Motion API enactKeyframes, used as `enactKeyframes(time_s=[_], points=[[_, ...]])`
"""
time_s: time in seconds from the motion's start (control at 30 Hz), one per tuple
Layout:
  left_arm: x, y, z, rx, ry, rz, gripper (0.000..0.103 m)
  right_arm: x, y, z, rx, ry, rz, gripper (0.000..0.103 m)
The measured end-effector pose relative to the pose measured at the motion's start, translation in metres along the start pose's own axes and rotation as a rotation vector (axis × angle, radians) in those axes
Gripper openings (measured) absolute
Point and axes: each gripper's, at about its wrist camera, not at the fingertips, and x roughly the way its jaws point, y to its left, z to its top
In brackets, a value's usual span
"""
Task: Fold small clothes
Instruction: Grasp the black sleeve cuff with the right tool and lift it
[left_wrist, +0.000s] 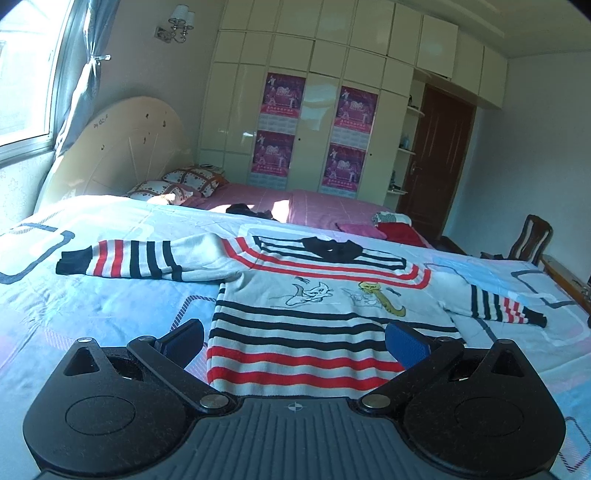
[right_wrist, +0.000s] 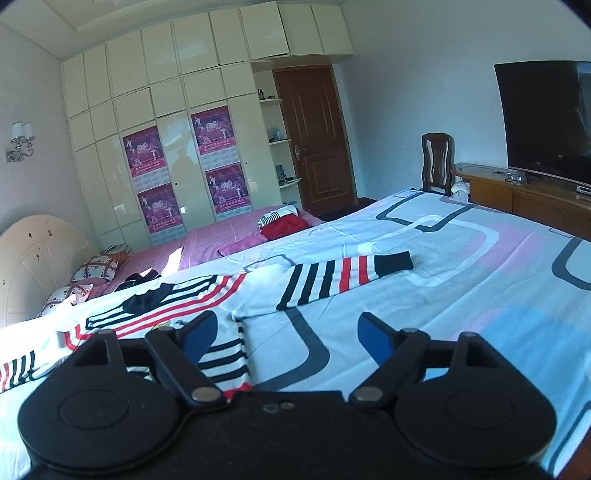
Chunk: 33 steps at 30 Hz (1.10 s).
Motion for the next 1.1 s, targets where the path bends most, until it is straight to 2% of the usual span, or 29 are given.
enactKeyframes(time_s=[0.03, 0.17, 0.2, 0.37, 0.5, 0.63, 0.83, 0.9, 0.93, 0.97, 1.0, 1.07, 1.1], points=[[0.015, -0.003, 0.001, 0.006, 0.007, 0.015, 0.103, 0.018, -0.006, 0.005, 0.007, 0.005, 0.0, 0.081], [0.081, -0.014, 0.012, -0.012, 0.037, 0.119, 0.103, 0.102, -0.041, 0.025, 0.078, 0.064, -0.009, 0.057], [0.099, -0.016, 0.016, -0.024, 0.042, 0.135, 0.103, 0.124, -0.05, 0.029, 0.102, 0.079, -0.018, 0.056], [0.179, -0.043, 0.026, -0.026, 0.08, 0.211, 0.103, 0.219, -0.107, 0.038, 0.252, 0.136, -0.077, 0.056], [0.226, -0.068, 0.025, 0.017, 0.109, 0.215, 0.103, 0.274, -0.138, 0.032, 0.312, 0.171, -0.103, 0.056], [0.256, -0.077, 0.026, 0.037, 0.139, 0.228, 0.103, 0.308, -0.16, 0.02, 0.415, 0.224, -0.099, 0.056], [0.285, -0.08, 0.036, 0.056, 0.153, 0.228, 0.103, 0.324, -0.161, 0.016, 0.458, 0.2, -0.034, 0.058], [0.291, -0.075, 0.039, 0.058, 0.16, 0.251, 0.103, 0.329, -0.163, 0.017, 0.493, 0.188, -0.036, 0.05], [0.293, -0.072, 0.041, 0.056, 0.161, 0.258, 0.103, 0.332, -0.163, 0.017, 0.5, 0.187, -0.04, 0.039], [0.295, -0.069, 0.042, 0.052, 0.163, 0.259, 0.103, 0.337, -0.165, 0.019, 0.497, 0.188, -0.05, 0.023], [0.296, -0.063, 0.044, 0.046, 0.164, 0.256, 0.103, 0.34, -0.163, 0.018, 0.486, 0.195, -0.064, 0.017], [0.296, -0.054, 0.045, 0.046, 0.165, 0.25, 0.103, 0.339, -0.158, 0.021, 0.472, 0.187, -0.069, 0.009], [0.297, -0.048, 0.046, 0.048, 0.167, 0.244, 0.103, 0.337, -0.151, 0.026, 0.445, 0.174, -0.072, 0.009]])
